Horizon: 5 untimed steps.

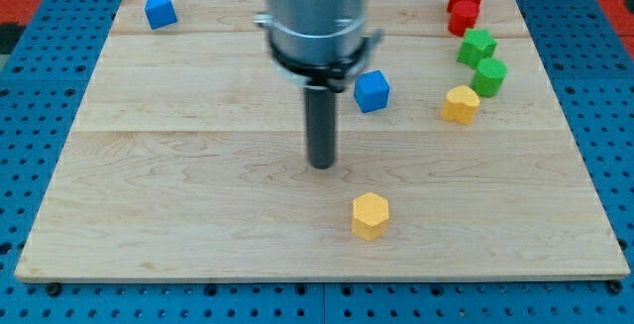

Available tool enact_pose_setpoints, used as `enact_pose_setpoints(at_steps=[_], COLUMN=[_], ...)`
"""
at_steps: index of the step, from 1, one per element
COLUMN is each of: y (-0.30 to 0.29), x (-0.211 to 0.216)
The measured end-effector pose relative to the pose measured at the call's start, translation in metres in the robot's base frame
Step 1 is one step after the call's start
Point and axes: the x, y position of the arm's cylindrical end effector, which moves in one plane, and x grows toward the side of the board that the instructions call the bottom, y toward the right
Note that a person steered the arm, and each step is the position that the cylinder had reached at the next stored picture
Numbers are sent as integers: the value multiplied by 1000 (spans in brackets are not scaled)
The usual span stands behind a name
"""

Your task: Move the yellow hexagon parallel to the left of the blue cube

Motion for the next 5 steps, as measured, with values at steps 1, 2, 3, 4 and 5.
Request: enact_pose_setpoints(at_steps=[1,2,3,4,5], y=[73,99,94,59,11], x=[10,39,95,91,86])
